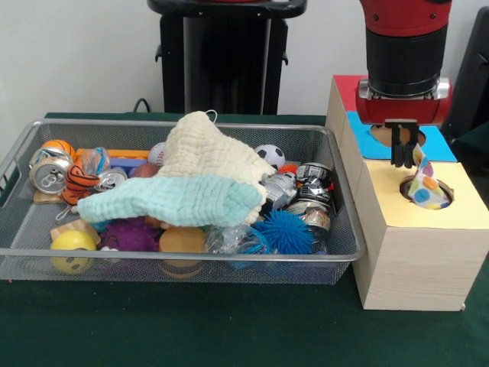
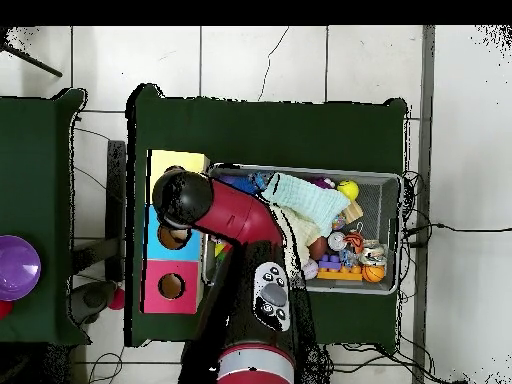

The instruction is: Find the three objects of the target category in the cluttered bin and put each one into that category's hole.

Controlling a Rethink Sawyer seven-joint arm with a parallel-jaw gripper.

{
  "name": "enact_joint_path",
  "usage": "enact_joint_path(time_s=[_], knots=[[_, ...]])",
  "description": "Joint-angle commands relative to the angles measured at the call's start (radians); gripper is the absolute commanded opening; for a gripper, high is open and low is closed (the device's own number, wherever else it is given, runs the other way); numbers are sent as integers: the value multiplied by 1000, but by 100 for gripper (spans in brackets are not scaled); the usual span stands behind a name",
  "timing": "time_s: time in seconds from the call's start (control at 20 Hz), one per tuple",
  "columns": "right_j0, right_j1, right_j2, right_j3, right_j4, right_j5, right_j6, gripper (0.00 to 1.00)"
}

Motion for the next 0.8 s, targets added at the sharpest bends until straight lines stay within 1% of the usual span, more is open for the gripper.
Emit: enact_joint_path(time_s=[0.05, 0.15, 0.35, 0.5, 0.8], knots=[[5, 42, 13, -40, 1, -101, 232, 0], [18, 52, -9, -61, -12, -105, 236, 0], [25, 66, -11, -69, -1, -136, 247, 0], [16, 63, 12, -56, 18, -170, 249, 0], [3, 57, 54, -34, 51, -185, 256, 0]])
